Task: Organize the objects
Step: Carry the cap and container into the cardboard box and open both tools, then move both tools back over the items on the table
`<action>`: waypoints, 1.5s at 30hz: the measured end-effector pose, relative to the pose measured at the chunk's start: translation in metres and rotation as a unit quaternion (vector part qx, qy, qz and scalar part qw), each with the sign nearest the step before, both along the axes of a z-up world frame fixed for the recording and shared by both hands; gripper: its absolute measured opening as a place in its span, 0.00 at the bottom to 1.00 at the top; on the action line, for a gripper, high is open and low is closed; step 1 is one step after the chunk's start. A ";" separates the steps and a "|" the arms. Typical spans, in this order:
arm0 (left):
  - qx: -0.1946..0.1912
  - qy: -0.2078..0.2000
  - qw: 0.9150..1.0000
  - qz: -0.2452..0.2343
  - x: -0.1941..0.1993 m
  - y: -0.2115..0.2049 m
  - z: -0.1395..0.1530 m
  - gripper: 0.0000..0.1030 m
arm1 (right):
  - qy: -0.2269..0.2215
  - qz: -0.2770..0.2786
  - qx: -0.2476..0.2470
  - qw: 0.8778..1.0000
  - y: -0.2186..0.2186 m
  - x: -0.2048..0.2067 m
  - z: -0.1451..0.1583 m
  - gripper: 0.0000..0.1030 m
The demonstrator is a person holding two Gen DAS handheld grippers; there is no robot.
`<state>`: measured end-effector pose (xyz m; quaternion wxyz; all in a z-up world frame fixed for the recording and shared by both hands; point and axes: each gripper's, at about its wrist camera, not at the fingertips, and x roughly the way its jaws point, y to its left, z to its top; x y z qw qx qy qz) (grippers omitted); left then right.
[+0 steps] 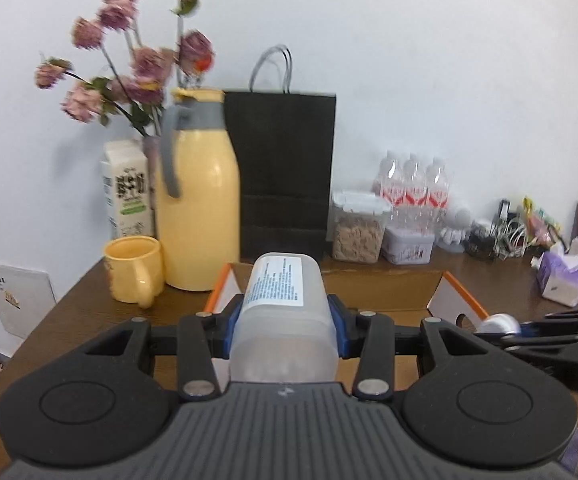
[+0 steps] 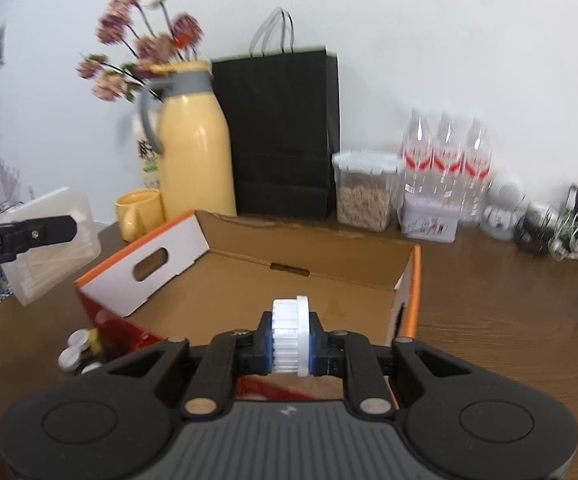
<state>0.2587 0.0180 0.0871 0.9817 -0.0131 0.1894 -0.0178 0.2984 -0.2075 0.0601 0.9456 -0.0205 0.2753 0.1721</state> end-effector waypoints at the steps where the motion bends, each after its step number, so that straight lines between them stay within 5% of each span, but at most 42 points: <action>1: 0.004 0.009 1.000 -0.001 0.010 -0.005 -0.003 0.42 | 0.008 -0.003 -0.001 1.000 0.004 0.009 -0.003 0.14; 8: 0.013 0.096 0.995 0.015 0.080 -0.020 -0.040 0.42 | 0.064 -0.032 -0.020 0.997 0.025 0.052 -0.034 0.14; 18: 0.035 0.112 0.993 0.011 0.094 -0.028 -0.055 0.43 | 0.088 -0.024 -0.038 0.995 0.034 0.060 -0.051 0.16; 21: 0.035 0.101 0.994 0.013 0.092 -0.028 -0.053 0.64 | 0.080 -0.022 -0.038 0.996 0.033 0.057 -0.048 0.30; 23: 0.033 0.085 0.996 0.015 0.088 -0.026 -0.050 0.92 | 0.072 -0.026 -0.039 0.996 0.031 0.054 -0.045 0.50; 25: 0.029 0.066 0.997 0.014 0.081 -0.025 -0.046 1.00 | 0.064 -0.029 -0.036 0.997 0.029 0.052 -0.041 0.65; 32: 0.026 0.040 0.999 0.021 0.063 -0.022 -0.032 1.00 | 0.042 -0.033 -0.021 0.998 0.024 0.040 -0.027 1.00; 45: 0.027 -0.011 0.999 0.026 -0.004 -0.007 0.002 1.00 | -0.023 -0.032 -0.005 0.999 0.003 -0.023 0.012 1.00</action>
